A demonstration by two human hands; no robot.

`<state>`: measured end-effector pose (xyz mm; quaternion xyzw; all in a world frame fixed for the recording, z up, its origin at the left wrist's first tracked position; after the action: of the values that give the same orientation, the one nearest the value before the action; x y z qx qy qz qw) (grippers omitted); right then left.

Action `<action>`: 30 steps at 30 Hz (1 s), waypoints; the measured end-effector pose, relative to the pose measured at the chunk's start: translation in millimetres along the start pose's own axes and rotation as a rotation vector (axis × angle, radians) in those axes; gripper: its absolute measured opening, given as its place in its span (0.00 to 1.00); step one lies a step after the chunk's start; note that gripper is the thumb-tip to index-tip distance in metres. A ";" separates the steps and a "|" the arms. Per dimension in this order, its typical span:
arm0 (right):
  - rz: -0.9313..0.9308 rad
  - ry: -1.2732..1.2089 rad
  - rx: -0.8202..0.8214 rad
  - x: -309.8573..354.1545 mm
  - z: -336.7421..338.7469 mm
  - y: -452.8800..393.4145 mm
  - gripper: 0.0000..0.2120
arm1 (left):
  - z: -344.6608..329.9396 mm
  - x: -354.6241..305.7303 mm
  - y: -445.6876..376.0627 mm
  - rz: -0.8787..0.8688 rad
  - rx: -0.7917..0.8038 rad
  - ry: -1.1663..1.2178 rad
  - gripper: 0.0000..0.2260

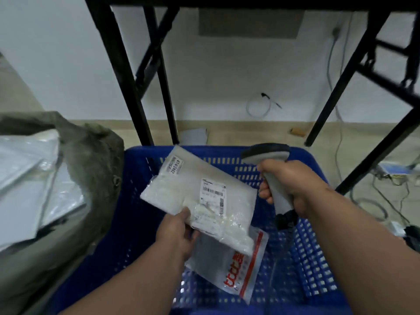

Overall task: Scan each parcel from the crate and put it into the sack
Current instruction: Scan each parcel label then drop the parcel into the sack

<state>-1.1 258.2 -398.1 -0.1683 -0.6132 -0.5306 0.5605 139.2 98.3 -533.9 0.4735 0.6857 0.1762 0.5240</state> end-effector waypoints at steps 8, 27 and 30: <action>0.022 -0.423 0.073 22.0 5.6 100.8 0.09 | -31.0 -66.8 97.2 -0.260 0.232 -0.034 0.09; 0.114 -0.411 0.219 42.0 -31.2 122.5 0.07 | -18.0 -108.7 118.0 -0.358 0.279 0.057 0.08; 0.109 -0.403 0.215 42.1 -33.0 121.5 0.08 | -16.1 -110.5 116.8 -0.357 0.260 0.058 0.07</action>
<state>99.9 260.3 -311.8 -0.2431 -0.7556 -0.3867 0.4695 179.4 67.4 -380.5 0.4027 0.7904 0.0044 0.4616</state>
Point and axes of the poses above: each hand's wrist, its own y-axis away from the middle knuckle, its own z-axis out of the back of the hand, x = y × z, the point moved 1 cm from there along -y, towards the middle knuckle, and after that the axes turned 2 degrees about x, right-handed, at the moved point
